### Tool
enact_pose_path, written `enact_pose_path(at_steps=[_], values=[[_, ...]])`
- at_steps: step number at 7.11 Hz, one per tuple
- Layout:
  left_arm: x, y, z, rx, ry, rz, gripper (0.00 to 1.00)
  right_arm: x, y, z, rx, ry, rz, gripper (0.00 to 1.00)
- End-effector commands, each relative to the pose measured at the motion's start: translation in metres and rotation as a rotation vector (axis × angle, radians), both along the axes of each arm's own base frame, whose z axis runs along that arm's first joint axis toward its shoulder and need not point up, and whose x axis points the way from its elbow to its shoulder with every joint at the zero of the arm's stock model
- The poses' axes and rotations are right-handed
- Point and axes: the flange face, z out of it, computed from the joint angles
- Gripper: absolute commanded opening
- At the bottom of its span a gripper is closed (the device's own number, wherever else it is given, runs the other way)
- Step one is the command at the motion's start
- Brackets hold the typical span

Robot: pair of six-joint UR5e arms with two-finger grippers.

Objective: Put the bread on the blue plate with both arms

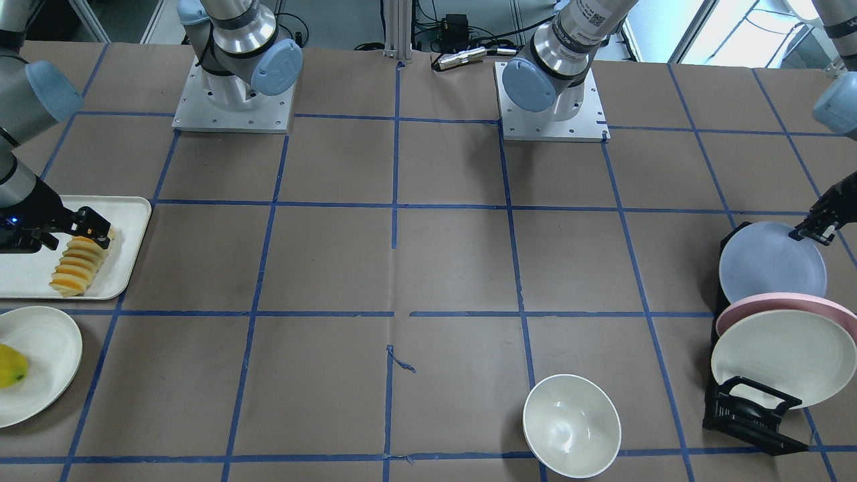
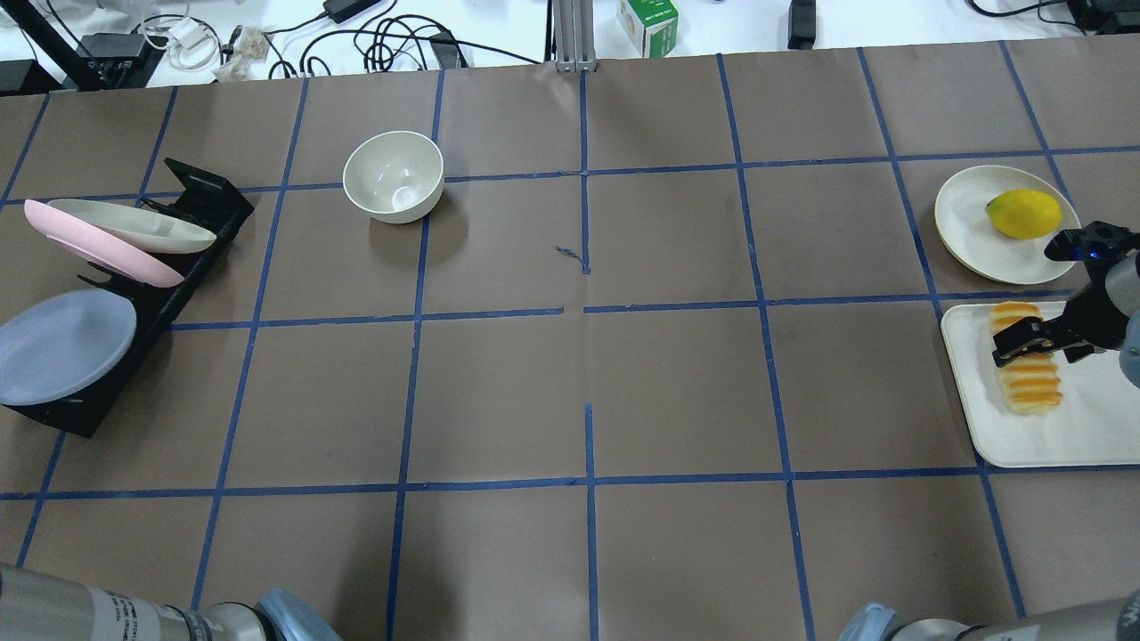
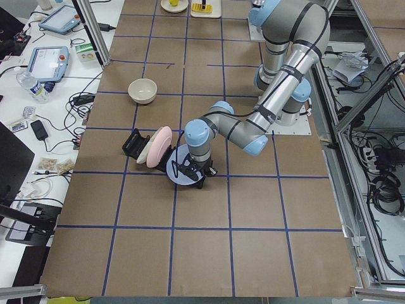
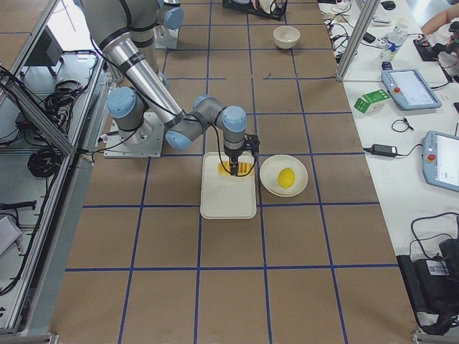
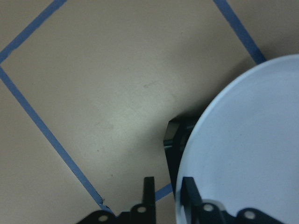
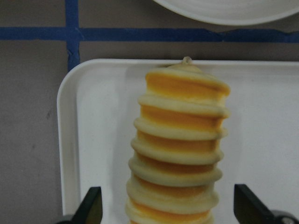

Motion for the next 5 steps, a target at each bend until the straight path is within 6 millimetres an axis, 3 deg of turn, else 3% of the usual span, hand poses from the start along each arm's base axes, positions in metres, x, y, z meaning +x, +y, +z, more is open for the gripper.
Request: enact_pose_path(at_steps=[1, 2, 4, 5], values=[[-0.002, -0.001, 0.004, -0.017, 0.009, -0.002, 0.00, -0.003, -0.003, -0.011, 0.015, -0.011, 0.000, 0.95], [-0.003, -0.001, 0.010, -0.020, 0.006, -0.005, 0.00, -0.003, -0.003, -0.011, 0.022, -0.011, 0.000, 0.75], [-0.008, -0.004, 0.022, -0.032, -0.010, -0.019, 0.00, -0.001, 0.001, -0.011, 0.043, -0.015, 0.008, 0.04], [-0.011, -0.002, 0.042, -0.035, -0.019, -0.023, 0.00, -0.002, 0.000, -0.008, 0.063, -0.033, 0.007, 0.00]])
